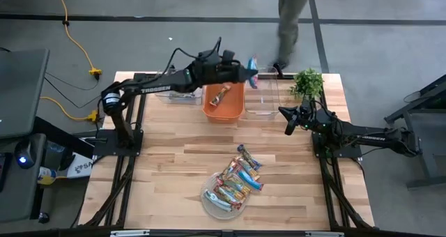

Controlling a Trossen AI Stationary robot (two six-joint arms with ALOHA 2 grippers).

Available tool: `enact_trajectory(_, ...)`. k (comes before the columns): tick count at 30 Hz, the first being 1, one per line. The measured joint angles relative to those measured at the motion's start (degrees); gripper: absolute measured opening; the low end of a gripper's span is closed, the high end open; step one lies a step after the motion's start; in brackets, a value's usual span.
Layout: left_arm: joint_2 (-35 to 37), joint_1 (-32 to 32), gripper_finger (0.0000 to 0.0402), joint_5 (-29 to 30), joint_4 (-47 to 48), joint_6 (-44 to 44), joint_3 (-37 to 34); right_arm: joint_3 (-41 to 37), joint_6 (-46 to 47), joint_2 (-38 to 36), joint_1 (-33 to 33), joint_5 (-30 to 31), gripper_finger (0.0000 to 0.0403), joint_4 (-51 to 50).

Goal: Pick and place Granola Bars by type
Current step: Put the red granola bar into the right transparent bin

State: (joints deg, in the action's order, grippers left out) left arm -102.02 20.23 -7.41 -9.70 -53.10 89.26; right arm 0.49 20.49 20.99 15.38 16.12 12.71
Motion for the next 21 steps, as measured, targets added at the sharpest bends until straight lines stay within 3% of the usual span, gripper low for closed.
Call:
enact_trajectory(7,-8.2,2.4,0.0062,-3.5,10.6,-1.1,9.3,0.0,0.0,0.0,0.0,0.0,0.0,0.0)
enact_trajectory(14,-19.6,2.8,0.0062,-3.9,30.3,0.0,27.0,0.0,0.0,0.0,0.0,-0.1,0.0,0.0)
enact_trajectory(21,-29.7,2.6,0.0062,-1.5,42.1,0.5,42.5,0.0,0.0,0.0,0.0,0.0,0.0,0.0)
